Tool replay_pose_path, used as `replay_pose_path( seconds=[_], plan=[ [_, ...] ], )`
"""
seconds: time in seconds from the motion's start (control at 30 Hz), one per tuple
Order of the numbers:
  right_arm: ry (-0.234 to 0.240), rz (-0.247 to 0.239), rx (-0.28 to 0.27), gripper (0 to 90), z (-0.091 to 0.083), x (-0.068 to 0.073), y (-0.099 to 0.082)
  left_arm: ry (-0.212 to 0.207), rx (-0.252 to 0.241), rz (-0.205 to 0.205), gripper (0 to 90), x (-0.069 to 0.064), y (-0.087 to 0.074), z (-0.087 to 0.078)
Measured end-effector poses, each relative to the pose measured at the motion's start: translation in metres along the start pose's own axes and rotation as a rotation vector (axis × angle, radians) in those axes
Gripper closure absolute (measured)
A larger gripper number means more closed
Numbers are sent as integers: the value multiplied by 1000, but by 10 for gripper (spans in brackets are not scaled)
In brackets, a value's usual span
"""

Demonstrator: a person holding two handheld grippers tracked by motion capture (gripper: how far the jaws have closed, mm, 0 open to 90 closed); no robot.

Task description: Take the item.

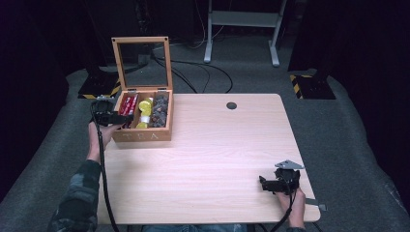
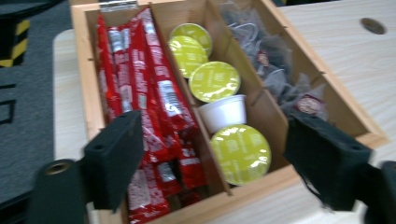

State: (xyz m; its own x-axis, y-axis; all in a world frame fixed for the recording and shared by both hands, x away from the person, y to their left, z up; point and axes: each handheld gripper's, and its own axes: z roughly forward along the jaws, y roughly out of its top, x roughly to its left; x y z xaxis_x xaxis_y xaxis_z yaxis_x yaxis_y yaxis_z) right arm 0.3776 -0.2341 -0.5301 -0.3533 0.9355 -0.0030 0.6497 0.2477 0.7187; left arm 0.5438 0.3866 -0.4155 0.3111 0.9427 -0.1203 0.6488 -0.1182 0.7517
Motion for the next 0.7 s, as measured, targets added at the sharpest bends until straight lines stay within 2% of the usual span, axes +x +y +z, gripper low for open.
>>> replay_pose_path(
  seconds=[0.07, 0.3, 0.6, 0.7],
  plan=[
    [0, 0, 0, 0, 0, 0, 0, -4, -5, -12, 331, 3, 0, 2],
    [0, 1, 0, 0, 0, 0, 0, 31, -4, -23, 421, 13, 2, 8],
    [0, 0, 0, 0, 0, 0, 0, 74, 45, 14, 531, 20, 3, 23],
    [0, 0, -1, 0, 0, 0, 0, 83, 49, 9, 565, 20, 2, 28]
  ],
)
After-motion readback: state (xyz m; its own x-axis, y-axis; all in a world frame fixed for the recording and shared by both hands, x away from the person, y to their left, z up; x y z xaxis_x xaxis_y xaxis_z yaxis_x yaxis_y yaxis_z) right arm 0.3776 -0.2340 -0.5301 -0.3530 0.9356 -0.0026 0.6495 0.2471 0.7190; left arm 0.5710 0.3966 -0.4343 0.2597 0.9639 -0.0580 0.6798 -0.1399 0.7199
